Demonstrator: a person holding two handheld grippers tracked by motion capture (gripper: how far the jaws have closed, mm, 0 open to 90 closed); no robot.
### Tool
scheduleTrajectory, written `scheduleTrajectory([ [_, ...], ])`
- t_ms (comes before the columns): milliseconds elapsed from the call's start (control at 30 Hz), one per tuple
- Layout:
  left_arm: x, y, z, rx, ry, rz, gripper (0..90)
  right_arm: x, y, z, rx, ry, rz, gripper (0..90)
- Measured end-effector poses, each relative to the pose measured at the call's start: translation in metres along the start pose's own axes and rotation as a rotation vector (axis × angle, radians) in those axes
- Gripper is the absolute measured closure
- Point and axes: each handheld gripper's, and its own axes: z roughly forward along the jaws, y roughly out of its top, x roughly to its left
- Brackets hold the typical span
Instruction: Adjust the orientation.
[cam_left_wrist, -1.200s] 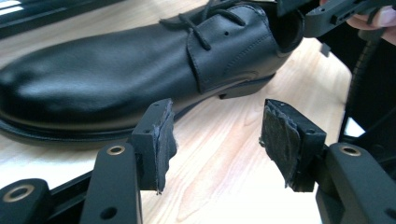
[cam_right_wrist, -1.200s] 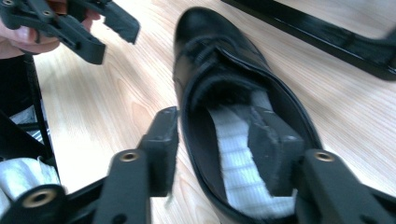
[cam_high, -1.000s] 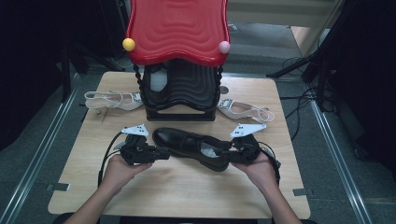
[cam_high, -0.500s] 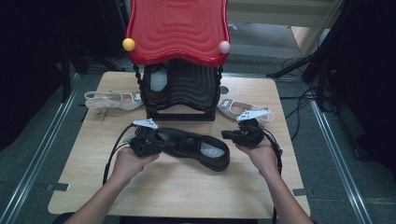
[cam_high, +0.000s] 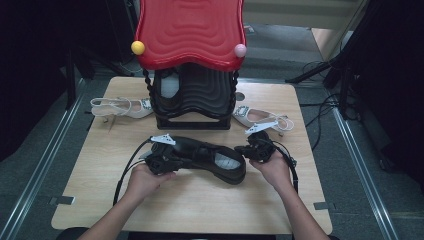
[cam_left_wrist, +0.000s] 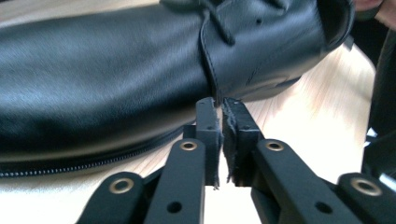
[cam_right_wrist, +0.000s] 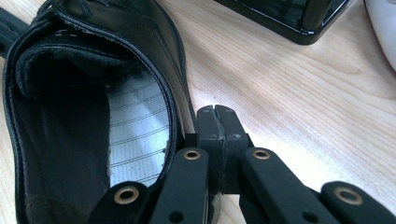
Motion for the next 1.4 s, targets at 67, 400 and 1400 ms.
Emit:
scheduleTrajectory([
  [67,0.001,0.000,0.001,0.004,-0.001,-0.001,86.3,0.001,-0.002,-0.001,-0.004,0.002,-0.003,90.0],
  [400,0.004,0.000,0.005,0.031,-0.018,-0.004,86.8,0.008,-0.008,-0.005,0.014,0.040,0.010,90.0],
  [1400,0.009,0.016,0.017,0.073,-0.072,-0.038,87.7,0.052,-0.037,-0.020,0.055,0.064,0.091,90.0],
])
